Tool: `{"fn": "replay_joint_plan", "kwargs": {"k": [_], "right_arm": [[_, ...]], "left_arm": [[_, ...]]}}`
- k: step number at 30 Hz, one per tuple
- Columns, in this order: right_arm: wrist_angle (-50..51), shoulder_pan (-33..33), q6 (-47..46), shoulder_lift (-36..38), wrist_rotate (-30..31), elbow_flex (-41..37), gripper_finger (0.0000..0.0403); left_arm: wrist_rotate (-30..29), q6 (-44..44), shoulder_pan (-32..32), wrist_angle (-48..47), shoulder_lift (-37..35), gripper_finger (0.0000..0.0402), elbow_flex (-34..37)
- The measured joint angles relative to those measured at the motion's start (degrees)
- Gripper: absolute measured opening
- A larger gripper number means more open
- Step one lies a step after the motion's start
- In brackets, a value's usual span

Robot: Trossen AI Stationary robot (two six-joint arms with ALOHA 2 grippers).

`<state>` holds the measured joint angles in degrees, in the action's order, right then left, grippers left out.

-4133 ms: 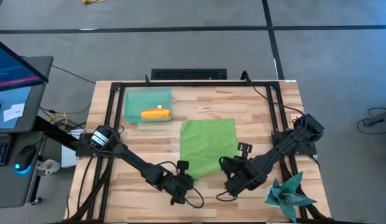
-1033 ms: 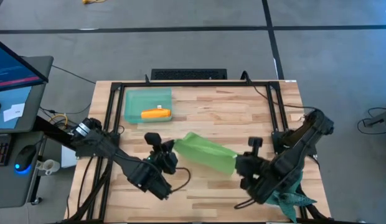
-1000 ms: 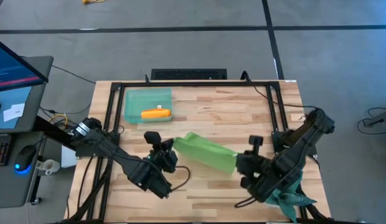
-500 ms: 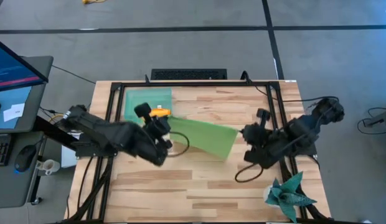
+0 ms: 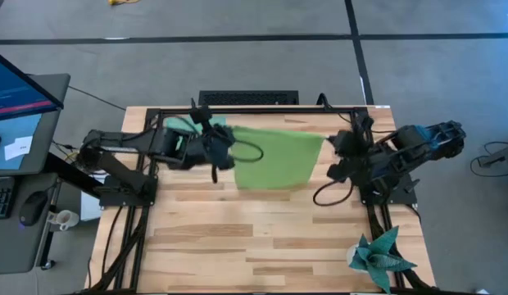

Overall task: Roll microfiber towels into tight, uniform cylinder then place into a basket
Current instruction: Roll the green microfiber cloth

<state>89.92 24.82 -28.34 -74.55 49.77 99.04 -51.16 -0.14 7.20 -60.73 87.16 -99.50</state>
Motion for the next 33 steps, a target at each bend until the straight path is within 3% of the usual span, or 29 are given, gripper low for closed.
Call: {"fn": "replay_joint_plan", "kwargs": {"k": [12,17,27,33], "right_arm": [[-2.8,-9.6,10.5,1.4,5.4,0.0,0.0008],[-3.9,-12.5,12.5,1.1,7.7,0.0,0.0008],[-7.0,-7.0,4.0,1.0,-9.9,-4.3,0.0008],[-8.2,-1.6,-5.5,1.0,-15.8,-9.2,0.0008]], "left_arm": [[3.6,16.5,-12.3,17.9,0.1,0.0,0.0],[4.8,17.8,-14.1,18.5,0.1,0.0,0.0],[18.5,2.0,-11.8,-2.7,0.1,0.0,1.7],[22.3,-3.0,-6.5,-4.2,0.1,0.0,5.9]]}}
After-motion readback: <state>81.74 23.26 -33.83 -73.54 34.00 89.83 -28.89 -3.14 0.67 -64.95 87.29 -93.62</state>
